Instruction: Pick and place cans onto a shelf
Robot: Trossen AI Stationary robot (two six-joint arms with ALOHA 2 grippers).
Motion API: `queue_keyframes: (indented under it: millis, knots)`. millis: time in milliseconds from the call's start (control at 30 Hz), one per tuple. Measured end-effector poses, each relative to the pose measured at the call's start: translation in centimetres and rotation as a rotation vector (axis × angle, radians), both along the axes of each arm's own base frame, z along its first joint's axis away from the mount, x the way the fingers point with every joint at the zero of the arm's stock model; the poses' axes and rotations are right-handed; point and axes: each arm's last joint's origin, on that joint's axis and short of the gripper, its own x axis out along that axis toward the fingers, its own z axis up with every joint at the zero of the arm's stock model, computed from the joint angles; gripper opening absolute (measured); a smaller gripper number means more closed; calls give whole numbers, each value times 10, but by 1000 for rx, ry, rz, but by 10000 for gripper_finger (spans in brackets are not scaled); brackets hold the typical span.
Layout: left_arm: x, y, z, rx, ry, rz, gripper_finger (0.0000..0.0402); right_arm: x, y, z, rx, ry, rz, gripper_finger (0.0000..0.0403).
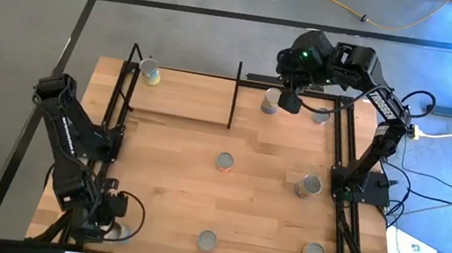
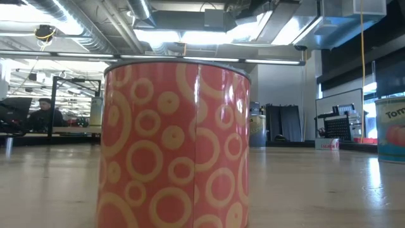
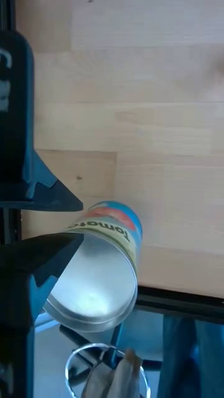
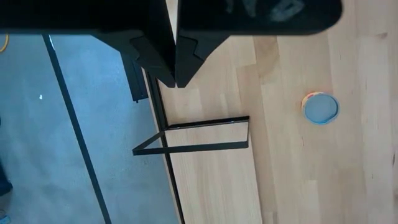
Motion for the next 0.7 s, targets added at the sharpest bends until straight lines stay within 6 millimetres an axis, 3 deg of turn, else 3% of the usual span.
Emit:
queue_keyframes:
  millis: [700]
  knots:
    - [-3, -3, 0, -10, -1, -12, 58, 0, 0, 0, -1, -3, 0, 10]
